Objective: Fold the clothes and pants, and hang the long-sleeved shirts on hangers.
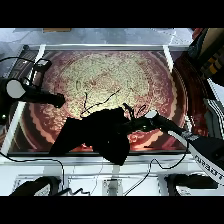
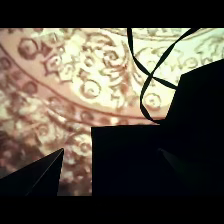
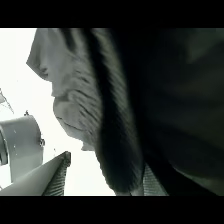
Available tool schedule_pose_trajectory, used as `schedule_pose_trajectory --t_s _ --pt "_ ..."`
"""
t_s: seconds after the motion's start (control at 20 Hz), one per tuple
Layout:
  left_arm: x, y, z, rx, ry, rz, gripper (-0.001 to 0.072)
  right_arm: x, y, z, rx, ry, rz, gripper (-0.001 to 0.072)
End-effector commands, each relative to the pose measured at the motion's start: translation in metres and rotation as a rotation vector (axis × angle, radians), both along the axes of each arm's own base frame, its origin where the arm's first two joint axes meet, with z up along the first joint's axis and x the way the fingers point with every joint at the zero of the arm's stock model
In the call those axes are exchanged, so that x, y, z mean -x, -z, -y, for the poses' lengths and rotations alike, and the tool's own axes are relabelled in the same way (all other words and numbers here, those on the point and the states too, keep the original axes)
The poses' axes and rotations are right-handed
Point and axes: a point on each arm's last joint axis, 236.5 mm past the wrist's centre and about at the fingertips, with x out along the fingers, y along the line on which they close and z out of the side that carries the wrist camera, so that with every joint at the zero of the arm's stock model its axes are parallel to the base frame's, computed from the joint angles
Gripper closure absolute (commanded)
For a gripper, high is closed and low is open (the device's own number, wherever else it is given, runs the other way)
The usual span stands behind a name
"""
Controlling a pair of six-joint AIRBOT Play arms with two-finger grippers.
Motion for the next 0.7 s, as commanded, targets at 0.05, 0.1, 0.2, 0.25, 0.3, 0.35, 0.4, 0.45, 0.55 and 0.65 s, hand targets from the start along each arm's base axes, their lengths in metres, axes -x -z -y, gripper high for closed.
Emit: schedule_pose_trajectory --t_s 0.05,0.1,0.2,0.25,0.3,0.35,0.4,0.45,0.55,0.65 --pt "0.0 0.0 0.0 0.0 0.0 -0.001 0.0044 0.001 -0.009 -0.013 -0.021 -0.046 0.064 0.0264" --pt "0.0 0.0 0.0 0.0 -0.001 -0.001 0.0044 0.006 -0.009 -0.015 -0.021 -0.062 0.062 0.0265" --pt "0.0 0.0 0.0 0.0 -0.001 -0.001 0.0044 0.017 -0.008 -0.02 -0.019 -0.097 0.059 0.0265" --pt "0.0 0.0 0.0 0.0 -0.001 0.0 0.0045 0.02 -0.007 -0.022 -0.017 -0.107 0.061 0.03" --pt "0.0 0.0 0.0 0.0 -0.001 0.0 0.0045 0.02 -0.007 -0.025 -0.014 -0.108 0.067 0.0364" --pt "-0.002 0.0 0.0 0.002 -0.001 0.006 0.0046 0.018 -0.005 -0.026 -0.006 -0.099 0.077 0.0404" --pt "-0.006 -0.001 0.0 0.004 -0.003 0.02 0.0084 0.015 -0.003 -0.027 0.002 -0.086 0.089 0.0406" --pt "-0.007 0.0 0.0 0.003 -0.003 0.019 0.0216 0.01 -0.002 -0.027 0.009 -0.07 0.101 0.053" --pt "-0.002 0.006 -0.008 -0.038 -0.006 -0.01 0.0686 -0.001 0.0 -0.026 0.023 -0.032 0.126 0.0693" --pt "0.016 0.014 -0.025 -0.105 -0.016 -0.09 0.0698 -0.009 -0.001 -0.026 0.025 0.004 0.139 0.0693"
